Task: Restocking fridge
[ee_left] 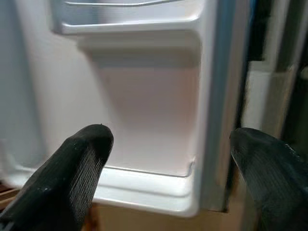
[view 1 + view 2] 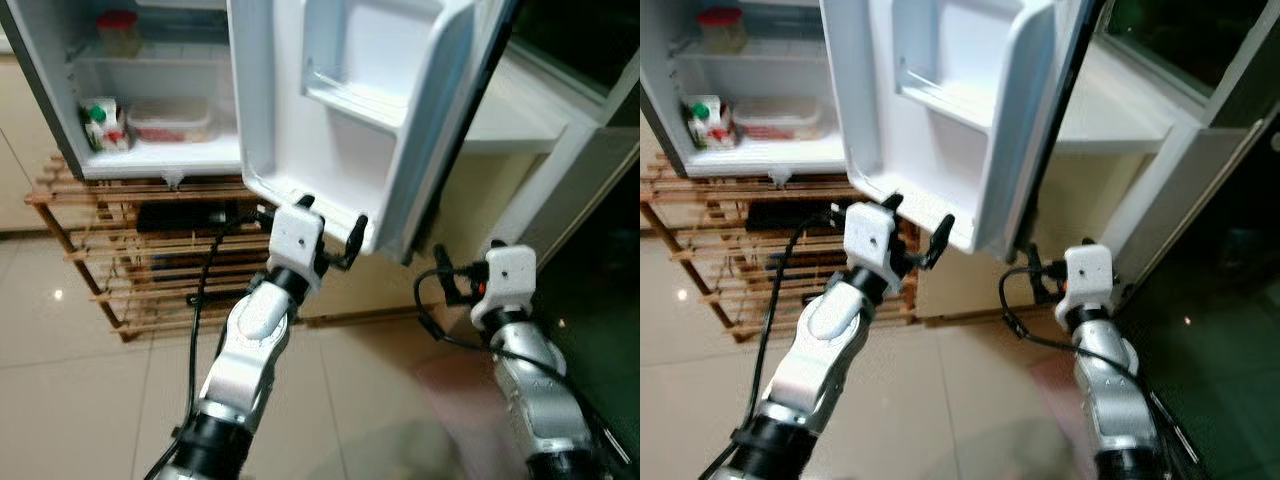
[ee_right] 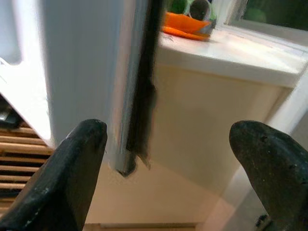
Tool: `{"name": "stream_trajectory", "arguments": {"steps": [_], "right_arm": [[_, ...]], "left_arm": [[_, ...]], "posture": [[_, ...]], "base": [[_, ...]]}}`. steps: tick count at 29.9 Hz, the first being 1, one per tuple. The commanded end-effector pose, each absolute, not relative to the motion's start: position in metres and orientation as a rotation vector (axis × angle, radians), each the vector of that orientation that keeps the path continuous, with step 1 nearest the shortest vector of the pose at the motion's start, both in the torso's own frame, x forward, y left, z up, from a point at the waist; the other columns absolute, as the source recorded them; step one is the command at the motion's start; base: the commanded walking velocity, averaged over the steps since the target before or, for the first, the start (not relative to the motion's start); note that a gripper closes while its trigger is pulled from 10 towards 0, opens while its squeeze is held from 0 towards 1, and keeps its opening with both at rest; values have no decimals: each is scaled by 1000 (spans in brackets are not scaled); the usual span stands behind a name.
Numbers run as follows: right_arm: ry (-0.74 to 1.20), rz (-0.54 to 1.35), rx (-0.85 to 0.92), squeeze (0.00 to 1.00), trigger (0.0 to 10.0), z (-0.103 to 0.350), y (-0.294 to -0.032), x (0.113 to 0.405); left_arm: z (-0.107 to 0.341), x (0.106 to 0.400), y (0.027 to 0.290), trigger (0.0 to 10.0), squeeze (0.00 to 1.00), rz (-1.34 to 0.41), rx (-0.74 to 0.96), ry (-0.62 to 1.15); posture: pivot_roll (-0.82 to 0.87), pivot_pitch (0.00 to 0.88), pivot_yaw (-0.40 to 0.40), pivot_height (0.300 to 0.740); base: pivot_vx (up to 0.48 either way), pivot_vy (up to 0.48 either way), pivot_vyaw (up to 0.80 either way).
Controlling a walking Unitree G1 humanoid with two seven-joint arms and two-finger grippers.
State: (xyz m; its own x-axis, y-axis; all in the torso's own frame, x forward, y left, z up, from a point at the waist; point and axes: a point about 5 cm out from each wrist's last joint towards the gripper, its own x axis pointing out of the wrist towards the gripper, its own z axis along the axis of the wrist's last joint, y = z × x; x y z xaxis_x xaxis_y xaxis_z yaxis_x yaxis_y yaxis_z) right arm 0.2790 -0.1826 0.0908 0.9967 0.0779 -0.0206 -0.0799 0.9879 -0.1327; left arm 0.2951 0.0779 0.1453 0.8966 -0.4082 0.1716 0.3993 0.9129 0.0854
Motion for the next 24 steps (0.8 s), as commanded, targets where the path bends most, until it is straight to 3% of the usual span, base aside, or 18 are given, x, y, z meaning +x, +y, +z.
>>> {"name": "stream_trajectory", "arguments": {"steps": [1, 5, 7, 10, 13, 18, 24], "right_arm": [[37, 19, -155, 0, 10000, 89, -197, 280], [92, -89, -238, 0, 10000, 82, -222, 297], [92, -143, -281, 0, 10000, 91, -237, 318], [67, -165, -279, 0, 10000, 103, -242, 328], [16, -152, -267, 0, 10000, 115, -239, 334], [-104, -141, -156, 0, 10000, 129, -225, 338], [-74, -212, -205, 0, 10000, 125, -236, 347]], "left_arm": [[145, 296, 72, 10000, 0, -426, 52, -176], [136, 302, 82, 10000, 0, -382, 44, -136], [125, 306, 90, 10000, 0, -367, 118, -98], [122, 307, 97, 10000, 0, -353, 127, -84], [133, 306, 104, 10000, 0, -349, 100, -134], [156, 298, 99, 10000, 0, -360, 36, -245], [138, 282, 89, 10000, 0, -429, 38, -180]], "posture": [[-9, 0, -62, 740], [2, 0, -54, 740], [18, 0, -57, 740], [28, 0, -61, 740], [37, 0, -70, 740], [36, 0, -67, 740], [34, 0, -53, 740]], "base": [[0, 0, 0], [0, 0, 0], [0, 0, 0], [0, 0, 0], [0, 0, 0], [450, 0, 0], [322, 354, 0]]}}
